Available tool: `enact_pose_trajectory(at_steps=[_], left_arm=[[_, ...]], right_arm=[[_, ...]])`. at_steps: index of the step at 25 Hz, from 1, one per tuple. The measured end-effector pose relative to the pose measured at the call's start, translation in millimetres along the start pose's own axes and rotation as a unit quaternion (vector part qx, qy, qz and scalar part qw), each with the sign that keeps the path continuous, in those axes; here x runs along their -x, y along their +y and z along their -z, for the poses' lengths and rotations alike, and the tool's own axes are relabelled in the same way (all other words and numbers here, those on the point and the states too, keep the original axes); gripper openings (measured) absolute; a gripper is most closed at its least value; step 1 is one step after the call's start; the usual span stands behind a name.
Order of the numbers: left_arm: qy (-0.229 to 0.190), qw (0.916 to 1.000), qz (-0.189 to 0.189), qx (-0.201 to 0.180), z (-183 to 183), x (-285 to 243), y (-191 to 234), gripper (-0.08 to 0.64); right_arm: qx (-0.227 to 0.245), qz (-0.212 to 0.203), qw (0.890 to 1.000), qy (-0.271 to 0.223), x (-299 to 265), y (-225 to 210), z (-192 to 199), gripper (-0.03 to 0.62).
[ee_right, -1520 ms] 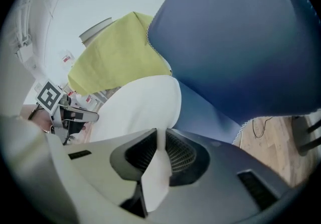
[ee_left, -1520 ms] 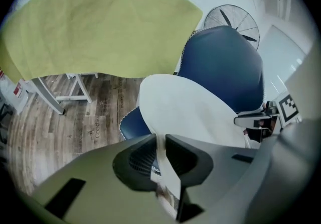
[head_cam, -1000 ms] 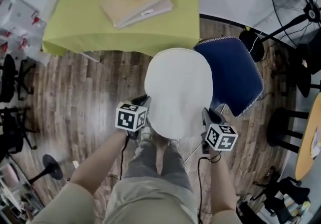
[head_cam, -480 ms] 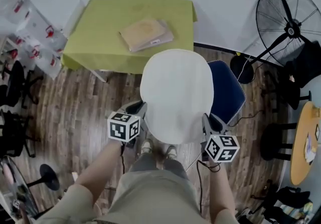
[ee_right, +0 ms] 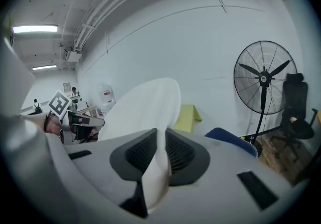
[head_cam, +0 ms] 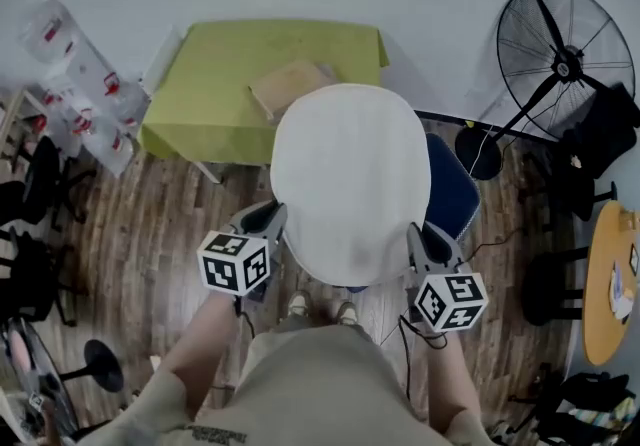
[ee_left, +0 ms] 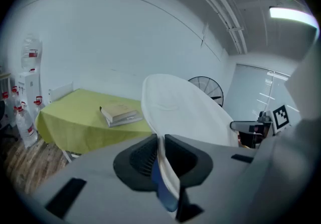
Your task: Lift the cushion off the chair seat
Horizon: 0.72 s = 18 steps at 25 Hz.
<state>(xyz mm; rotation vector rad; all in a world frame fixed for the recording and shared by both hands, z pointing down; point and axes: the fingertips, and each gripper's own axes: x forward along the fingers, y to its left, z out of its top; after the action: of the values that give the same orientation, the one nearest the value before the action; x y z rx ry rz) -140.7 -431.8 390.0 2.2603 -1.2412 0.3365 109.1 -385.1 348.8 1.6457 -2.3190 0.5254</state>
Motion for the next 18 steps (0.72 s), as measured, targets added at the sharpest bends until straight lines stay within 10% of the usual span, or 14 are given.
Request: enact_pose_trajectory(at_steps=[18], left_arm=[[-0.064, 0.997, -0.023, -0.038, -43, 54, -31, 0.061]], right_arm=[[0.028, -0.023, 0.997, -0.062, 35, 15, -58, 0.074]])
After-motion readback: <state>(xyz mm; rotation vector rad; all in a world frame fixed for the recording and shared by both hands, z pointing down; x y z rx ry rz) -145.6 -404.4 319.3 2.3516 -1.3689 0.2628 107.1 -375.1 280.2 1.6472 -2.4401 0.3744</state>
